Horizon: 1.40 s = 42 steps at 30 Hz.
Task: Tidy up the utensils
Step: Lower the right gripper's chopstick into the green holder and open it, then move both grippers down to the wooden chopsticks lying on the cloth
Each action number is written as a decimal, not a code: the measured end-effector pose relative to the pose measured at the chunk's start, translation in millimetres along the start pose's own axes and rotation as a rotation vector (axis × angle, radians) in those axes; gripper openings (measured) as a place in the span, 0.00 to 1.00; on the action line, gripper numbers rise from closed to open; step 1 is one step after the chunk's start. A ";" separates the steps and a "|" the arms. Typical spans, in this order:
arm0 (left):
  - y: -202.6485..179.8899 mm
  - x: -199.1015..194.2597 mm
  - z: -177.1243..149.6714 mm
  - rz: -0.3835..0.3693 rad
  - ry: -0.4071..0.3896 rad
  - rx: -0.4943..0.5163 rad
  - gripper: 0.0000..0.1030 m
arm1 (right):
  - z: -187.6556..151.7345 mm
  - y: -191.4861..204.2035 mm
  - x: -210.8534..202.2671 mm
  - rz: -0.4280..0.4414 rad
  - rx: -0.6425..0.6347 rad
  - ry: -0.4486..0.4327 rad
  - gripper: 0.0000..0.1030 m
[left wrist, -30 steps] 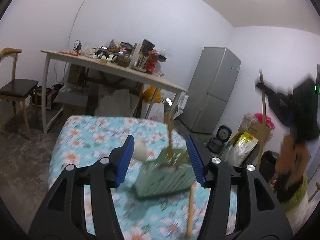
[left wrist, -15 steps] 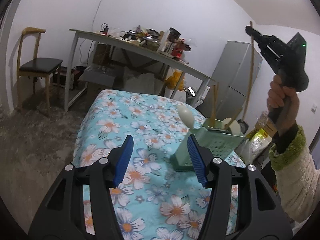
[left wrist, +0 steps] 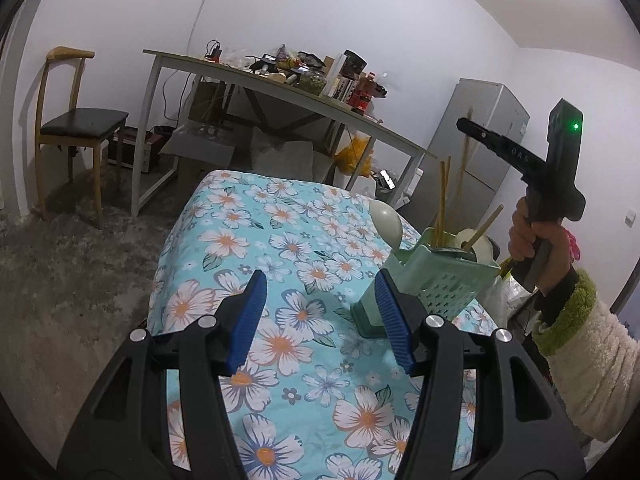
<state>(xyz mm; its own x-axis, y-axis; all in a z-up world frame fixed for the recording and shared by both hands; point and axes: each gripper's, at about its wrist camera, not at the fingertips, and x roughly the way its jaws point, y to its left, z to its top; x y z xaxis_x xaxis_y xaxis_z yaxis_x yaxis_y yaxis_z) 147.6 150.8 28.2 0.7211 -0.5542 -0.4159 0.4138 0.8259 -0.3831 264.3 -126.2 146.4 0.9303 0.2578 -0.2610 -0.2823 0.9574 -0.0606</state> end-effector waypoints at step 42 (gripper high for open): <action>-80.1 77.0 -89.6 0.043 0.430 0.180 0.74 | -313.8 -60.0 -71.2 0.065 1.254 0.489 0.11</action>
<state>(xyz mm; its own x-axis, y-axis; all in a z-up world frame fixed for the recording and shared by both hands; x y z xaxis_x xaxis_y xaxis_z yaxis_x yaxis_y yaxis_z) 120.2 32.6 -47.0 0.4595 -0.4804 -0.7470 0.5059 0.8329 -0.2245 141.5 -242.8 -133.7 0.6710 0.4861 -0.5598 0.3250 0.4858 0.8114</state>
